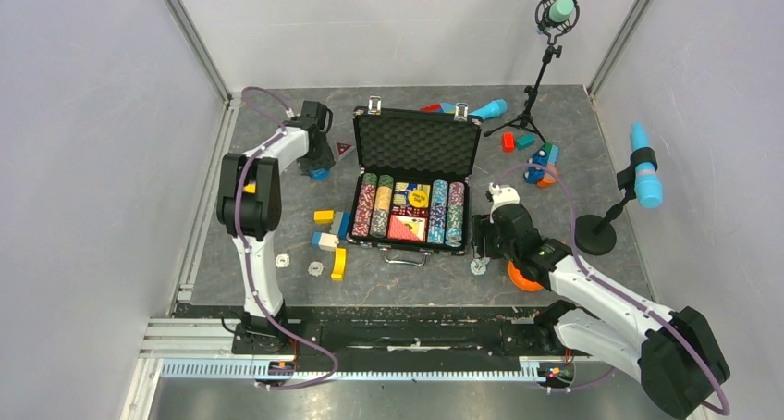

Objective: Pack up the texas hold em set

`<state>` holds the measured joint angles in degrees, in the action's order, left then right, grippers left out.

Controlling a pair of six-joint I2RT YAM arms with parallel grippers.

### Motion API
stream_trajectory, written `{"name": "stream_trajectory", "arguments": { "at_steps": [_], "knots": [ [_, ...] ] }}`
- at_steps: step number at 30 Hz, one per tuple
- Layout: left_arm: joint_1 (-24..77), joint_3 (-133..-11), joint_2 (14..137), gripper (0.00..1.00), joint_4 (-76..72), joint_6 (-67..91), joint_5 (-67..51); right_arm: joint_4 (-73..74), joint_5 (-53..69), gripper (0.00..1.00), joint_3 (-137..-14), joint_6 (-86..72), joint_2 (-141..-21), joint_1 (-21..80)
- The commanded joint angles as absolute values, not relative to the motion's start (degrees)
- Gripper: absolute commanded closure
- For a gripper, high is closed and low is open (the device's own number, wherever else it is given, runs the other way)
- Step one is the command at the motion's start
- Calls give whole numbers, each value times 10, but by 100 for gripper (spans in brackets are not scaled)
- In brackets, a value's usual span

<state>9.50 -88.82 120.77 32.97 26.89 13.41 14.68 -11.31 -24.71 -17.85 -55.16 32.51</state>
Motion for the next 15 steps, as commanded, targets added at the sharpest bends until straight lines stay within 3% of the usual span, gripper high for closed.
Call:
{"name": "stream_trajectory", "arguments": {
  "at_steps": [1, 15],
  "knots": [
    [98, -869, 1153, 52, 361, 252, 151, 138, -111, 33, -255, -187, -536, 324],
    [151, -717, 910, 53, 360, 285, 159, 153, -118, 32, -268, -187, -524, 324]
  ]
}}
